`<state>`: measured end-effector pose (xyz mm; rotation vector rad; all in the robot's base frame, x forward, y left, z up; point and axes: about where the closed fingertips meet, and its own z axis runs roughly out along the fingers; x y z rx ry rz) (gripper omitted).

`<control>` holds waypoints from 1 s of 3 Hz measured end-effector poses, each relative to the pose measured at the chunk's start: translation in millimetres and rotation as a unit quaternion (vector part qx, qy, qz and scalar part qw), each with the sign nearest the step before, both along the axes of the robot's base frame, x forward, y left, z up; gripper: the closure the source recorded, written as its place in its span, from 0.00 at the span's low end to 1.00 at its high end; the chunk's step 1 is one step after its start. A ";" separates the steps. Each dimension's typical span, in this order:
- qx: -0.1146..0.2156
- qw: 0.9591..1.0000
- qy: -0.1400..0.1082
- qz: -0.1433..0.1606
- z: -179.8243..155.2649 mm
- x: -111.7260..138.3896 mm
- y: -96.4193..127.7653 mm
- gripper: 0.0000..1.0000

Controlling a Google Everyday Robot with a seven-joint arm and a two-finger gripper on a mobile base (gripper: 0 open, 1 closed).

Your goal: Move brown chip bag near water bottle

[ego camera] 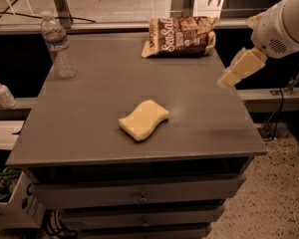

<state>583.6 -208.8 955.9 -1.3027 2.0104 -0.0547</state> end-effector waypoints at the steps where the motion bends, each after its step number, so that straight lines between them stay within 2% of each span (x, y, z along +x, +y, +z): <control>1: 0.023 1.000 -0.014 0.004 -3.3 4.8 -0.1 0.00; 2: 0.058 0.997 -0.041 -0.008 -19.1 32.2 -0.3 0.00; 3: 0.104 0.990 -0.087 -0.029 -23.2 75.0 -2.2 0.00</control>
Offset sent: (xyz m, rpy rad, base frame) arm 0.0790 -0.0086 -0.0314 0.2183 -0.2000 -0.0733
